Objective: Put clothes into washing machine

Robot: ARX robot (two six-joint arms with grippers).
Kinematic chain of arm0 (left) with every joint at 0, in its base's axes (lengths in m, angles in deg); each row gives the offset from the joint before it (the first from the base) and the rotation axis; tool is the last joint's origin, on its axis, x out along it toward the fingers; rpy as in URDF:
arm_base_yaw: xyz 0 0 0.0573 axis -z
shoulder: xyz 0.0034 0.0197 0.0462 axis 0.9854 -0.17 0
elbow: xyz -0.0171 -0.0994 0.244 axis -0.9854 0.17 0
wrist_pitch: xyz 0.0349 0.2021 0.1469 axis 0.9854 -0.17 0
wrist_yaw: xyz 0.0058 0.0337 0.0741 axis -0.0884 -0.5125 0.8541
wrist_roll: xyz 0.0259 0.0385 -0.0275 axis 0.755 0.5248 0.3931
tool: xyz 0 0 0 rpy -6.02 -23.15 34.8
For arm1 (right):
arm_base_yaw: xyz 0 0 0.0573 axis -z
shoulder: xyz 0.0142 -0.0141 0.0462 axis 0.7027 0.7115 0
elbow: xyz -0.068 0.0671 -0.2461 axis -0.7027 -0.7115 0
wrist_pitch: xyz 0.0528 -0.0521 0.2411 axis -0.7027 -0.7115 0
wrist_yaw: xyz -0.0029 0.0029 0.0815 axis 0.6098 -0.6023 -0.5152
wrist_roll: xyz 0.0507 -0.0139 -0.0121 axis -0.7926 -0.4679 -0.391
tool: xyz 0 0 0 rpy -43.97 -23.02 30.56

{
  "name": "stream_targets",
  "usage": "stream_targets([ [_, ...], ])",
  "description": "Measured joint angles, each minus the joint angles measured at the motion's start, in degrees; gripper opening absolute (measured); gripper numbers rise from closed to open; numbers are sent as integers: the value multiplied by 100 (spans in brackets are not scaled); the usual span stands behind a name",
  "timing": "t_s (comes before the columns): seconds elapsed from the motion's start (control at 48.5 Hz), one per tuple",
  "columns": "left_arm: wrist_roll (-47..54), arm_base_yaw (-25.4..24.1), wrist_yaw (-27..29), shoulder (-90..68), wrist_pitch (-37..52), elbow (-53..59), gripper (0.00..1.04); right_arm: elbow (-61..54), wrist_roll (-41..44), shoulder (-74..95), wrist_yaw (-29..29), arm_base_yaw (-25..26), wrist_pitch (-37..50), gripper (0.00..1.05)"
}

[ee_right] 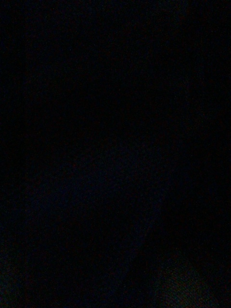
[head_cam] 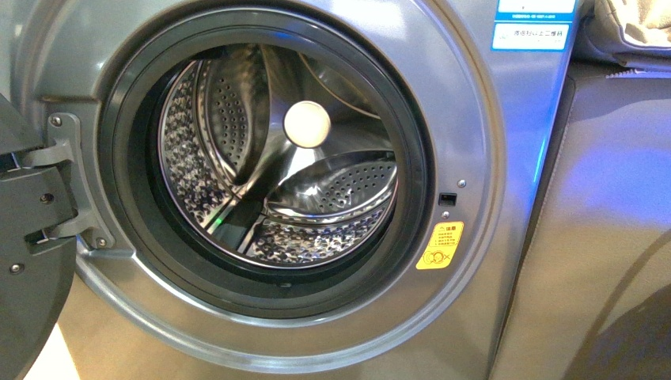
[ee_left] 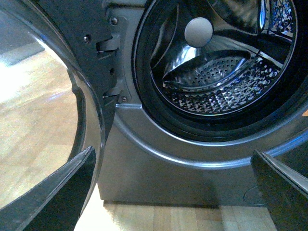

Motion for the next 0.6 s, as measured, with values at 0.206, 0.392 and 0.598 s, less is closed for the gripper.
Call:
stream_targets([
  [0.206,2,0,0,0,0,0,98,-20,70,20,94,87,131,80],
  [0.392,0,0,0,0,0,0,98,-210,7,-94,17,120,299,54],
  [0.598,0,0,0,0,0,0,98,-673,-151,-581,-120,74,470,26],
])
